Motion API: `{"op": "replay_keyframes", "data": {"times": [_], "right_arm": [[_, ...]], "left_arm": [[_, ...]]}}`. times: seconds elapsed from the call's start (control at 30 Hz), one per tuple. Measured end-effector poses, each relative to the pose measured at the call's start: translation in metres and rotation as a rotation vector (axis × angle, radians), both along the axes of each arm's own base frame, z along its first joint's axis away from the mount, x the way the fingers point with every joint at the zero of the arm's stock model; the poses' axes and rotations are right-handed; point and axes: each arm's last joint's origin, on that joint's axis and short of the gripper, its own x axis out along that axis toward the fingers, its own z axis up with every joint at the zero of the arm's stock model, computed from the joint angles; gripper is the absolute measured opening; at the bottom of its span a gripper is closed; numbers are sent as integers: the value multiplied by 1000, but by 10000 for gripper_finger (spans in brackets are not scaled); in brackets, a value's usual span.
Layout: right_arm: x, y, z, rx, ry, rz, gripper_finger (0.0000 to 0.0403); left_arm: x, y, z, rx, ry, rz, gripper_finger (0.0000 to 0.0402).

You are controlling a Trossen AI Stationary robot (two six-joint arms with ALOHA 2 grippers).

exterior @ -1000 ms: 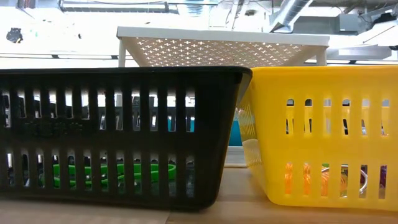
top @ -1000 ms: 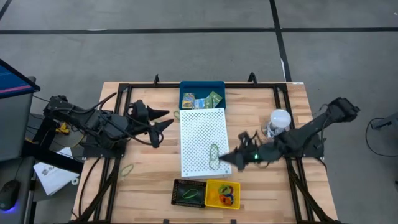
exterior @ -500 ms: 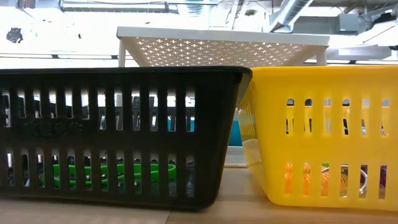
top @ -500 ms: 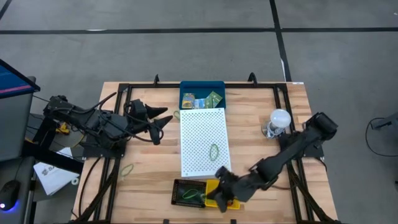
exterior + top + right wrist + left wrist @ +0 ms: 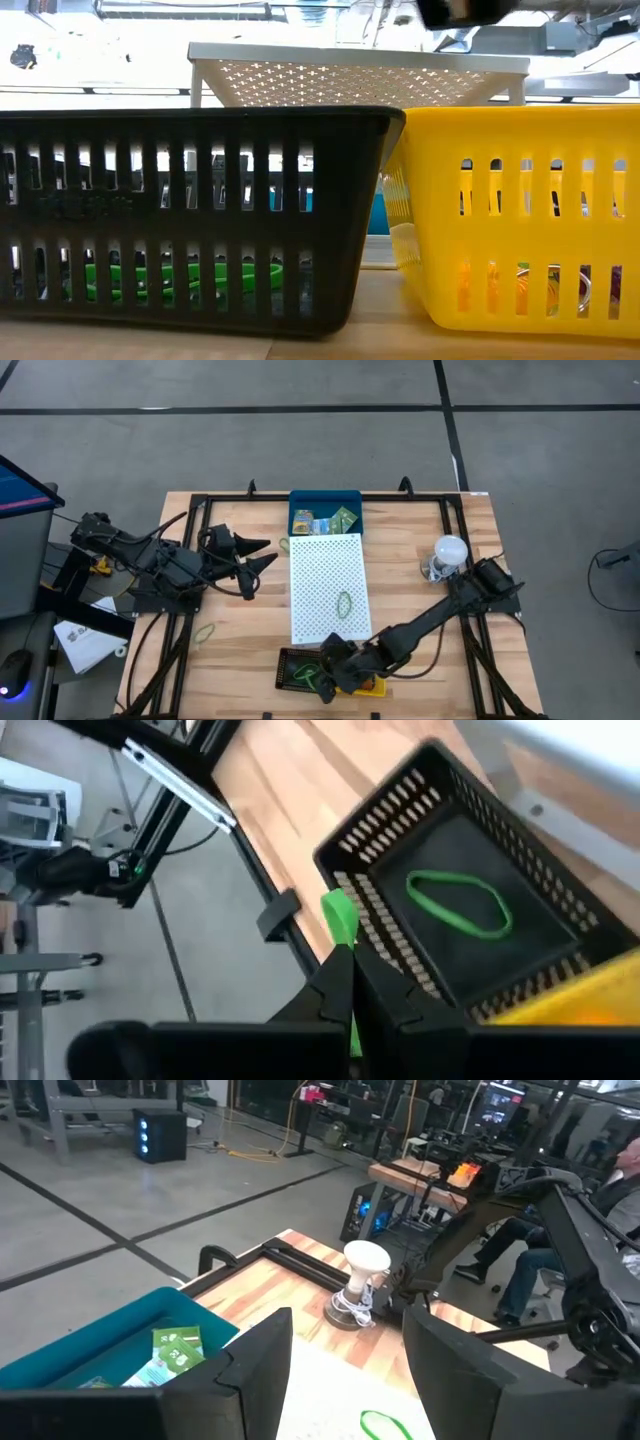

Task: Pick & Place Office Desk Supplies
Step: Put the green rubber band into the black bin

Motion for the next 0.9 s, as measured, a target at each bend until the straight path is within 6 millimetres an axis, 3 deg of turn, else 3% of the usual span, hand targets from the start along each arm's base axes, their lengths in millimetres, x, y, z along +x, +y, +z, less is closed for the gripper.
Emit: {"op": "replay_keyframes", "data": {"times": [0.33, 0.67, 0.9], "right_arm": [[7, -18, 6, -58, 43, -16, 0], [5, -18, 4, -73, 66, -9, 2], [5, -19, 4, -96, 66, 9, 58]], "left_arm": [[-2, -6, 0, -1, 0, -28, 186], [-3, -8, 0, -14, -7, -37, 186], [-3, -8, 0, -16, -8, -35, 187]]}}
